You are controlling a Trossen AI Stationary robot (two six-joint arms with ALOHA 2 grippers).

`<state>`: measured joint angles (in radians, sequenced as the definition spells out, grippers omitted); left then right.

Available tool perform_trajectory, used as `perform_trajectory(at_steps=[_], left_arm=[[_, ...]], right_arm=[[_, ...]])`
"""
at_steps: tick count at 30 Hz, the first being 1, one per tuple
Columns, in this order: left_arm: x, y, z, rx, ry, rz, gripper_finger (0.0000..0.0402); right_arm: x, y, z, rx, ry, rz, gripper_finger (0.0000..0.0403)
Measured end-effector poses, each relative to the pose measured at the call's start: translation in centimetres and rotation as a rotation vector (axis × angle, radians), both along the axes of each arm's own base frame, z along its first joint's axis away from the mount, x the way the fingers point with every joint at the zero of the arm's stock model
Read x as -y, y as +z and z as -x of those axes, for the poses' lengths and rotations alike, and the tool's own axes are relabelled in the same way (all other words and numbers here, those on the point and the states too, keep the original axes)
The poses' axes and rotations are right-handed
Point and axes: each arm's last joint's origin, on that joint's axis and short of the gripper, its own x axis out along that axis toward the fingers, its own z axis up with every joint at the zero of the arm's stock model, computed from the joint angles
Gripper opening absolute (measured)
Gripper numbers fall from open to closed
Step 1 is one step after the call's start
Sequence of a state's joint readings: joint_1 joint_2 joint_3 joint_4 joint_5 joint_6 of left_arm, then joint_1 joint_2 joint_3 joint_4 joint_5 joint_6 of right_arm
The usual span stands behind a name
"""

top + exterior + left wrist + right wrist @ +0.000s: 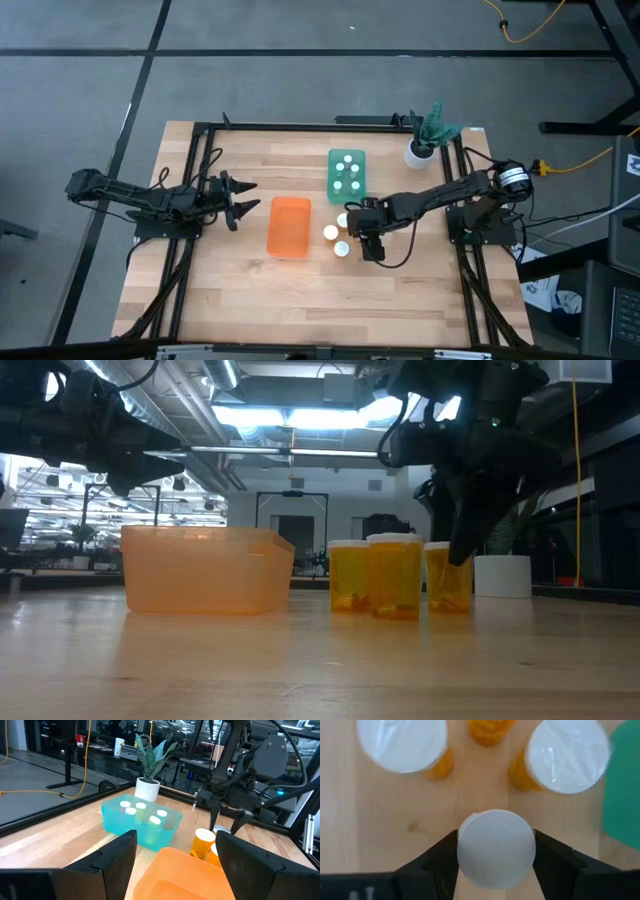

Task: Pick and place medicine bottles into bin by pill shape (circle, oval)
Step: Put the large orange medicine bottle into the orange bin

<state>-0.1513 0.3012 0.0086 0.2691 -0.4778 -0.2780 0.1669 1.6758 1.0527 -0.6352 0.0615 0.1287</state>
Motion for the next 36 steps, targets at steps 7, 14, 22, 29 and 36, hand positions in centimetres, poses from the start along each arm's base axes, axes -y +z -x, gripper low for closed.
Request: perform_trajectory(at_steps=[7, 14, 22, 29, 36], left_arm=[[0.0, 0.0, 0.0, 0.001, 0.0, 0.0, 0.0263], [0.0, 0.0, 0.0, 0.0, 0.0, 0.0, 0.0263], [0.0, 0.0, 0.0, 0.0, 0.0, 0.0, 0.0263], [0.0, 0.0, 0.0, 0.0, 0.0, 0.0, 0.0263], [0.0, 0.0, 0.0, -0.002, 0.0, -0.001, 0.0263]], right_arm=[[-0.6, 4.4, -0.4, -0.092, 0.0, -0.041, 0.0224], [-1.0, 11.4, -3.1, 0.17, 0.011, -0.041, 0.021], [-0.5, 13.8, -6.4, 0.432, 0.107, 0.059, 0.0216], [1.1, 11.0, -10.7, 0.398, 0.122, 0.109, 0.0218], [3.0, 7.5, -14.5, 0.334, 0.119, 0.134, 0.0217]])
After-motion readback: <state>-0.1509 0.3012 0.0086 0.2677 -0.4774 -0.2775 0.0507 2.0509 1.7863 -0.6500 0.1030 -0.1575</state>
